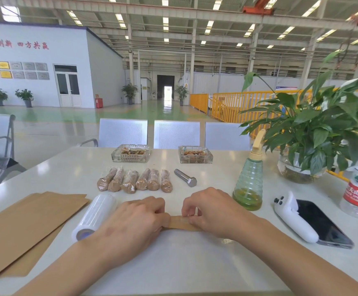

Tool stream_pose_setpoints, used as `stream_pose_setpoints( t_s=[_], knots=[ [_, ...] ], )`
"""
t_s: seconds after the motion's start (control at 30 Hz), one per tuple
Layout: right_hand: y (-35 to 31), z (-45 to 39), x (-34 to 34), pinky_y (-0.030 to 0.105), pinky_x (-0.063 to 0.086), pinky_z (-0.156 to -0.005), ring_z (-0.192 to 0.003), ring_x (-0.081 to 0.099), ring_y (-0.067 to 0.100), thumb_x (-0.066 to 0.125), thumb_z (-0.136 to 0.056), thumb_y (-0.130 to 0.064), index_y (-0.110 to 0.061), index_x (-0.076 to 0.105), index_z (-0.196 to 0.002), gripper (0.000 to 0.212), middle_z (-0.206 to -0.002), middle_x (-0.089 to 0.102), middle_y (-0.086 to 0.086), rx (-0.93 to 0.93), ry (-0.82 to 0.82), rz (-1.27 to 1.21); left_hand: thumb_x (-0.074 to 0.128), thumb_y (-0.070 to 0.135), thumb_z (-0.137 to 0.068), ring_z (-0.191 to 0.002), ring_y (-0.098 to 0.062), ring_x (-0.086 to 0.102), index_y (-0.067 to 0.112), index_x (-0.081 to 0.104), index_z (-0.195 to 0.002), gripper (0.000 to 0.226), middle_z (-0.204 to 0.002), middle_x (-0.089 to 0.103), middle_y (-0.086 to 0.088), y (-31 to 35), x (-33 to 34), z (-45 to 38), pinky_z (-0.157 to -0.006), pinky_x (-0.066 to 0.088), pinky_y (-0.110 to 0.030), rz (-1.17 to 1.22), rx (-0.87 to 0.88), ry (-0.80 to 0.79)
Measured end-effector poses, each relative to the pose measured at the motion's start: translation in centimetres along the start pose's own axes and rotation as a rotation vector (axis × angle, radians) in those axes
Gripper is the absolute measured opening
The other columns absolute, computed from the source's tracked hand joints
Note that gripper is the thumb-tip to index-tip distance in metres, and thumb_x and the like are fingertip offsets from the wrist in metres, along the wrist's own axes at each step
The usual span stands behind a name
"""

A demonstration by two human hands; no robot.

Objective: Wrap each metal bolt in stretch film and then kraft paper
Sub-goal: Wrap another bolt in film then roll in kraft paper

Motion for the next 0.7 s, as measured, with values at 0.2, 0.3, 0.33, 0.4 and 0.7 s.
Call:
stream_pose_setpoints(
  t_s=[0.2,0.3,0.33,0.4,0.7],
  knots=[
    [0.2,0.1,0.1,0.028,0.042,-0.073,-0.093,0.063,0.011,0.066,-0.09,-0.029,-0.037,0.07,-0.101,0.014,-0.102,0.071,-0.016,0.013,0.012,-0.003,0.069,0.043,-0.086,-0.067,-0.013,0.057,0.033,0.065,-0.075,0.015,-0.07,0.052,0.012,0.5,-0.5,-0.4,-0.056,0.043,-0.027,-0.036,-0.008,-0.017],
    [0.1,0.1,0.0,0.029,0.045,-0.075,-0.093,0.063,0.011,0.067,-0.09,-0.029,-0.037,0.071,-0.099,0.013,-0.1,0.071,-0.016,0.011,0.023,0.0,0.048,0.044,-0.1,-0.096,-0.019,0.064,0.039,0.063,-0.111,0.019,-0.094,0.069,0.01,-2.0,-0.2,-1.3,-0.075,0.05,-0.033,0.107,-0.253,-0.091],
    [0.1,0.2,0.0,0.029,0.045,-0.075,-0.093,0.063,0.011,0.067,-0.09,-0.029,-0.037,0.071,-0.098,0.012,-0.1,0.07,-0.016,0.009,0.025,0.0,0.051,0.042,-0.099,-0.098,-0.019,0.064,0.04,0.062,-0.114,0.019,-0.097,0.071,0.01,-2.8,0.4,-1.6,-0.078,0.05,-0.033,0.151,-0.321,-0.136],
    [0.0,0.2,0.0,0.029,0.045,-0.075,-0.094,0.062,0.011,0.067,-0.09,-0.03,-0.037,0.071,-0.1,0.012,-0.101,0.07,-0.016,0.005,0.025,0.002,0.061,0.037,-0.093,-0.092,-0.014,0.063,0.038,0.068,-0.103,0.012,-0.094,0.071,0.013,-3.4,1.6,-2.5,-0.076,0.051,-0.031,0.204,-0.364,-0.222],
    [0.3,0.1,0.2,0.029,0.042,-0.073,-0.093,0.06,0.009,0.067,-0.089,-0.029,-0.038,0.07,-0.101,0.015,-0.093,0.065,-0.02,-0.012,0.032,-0.033,0.073,0.03,-0.084,-0.086,-0.003,0.058,0.037,0.067,-0.091,0.012,-0.08,0.063,0.021,-3.6,4.3,-3.0,-0.085,0.053,-0.031,0.343,-0.343,-0.421]
  ],
)
Point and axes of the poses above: each hand's wrist, its own z-axis away from the middle knuckle, its own x-axis out of the palm, y = z × x, the point moved 9 cm from there along -z, towards the middle knuckle
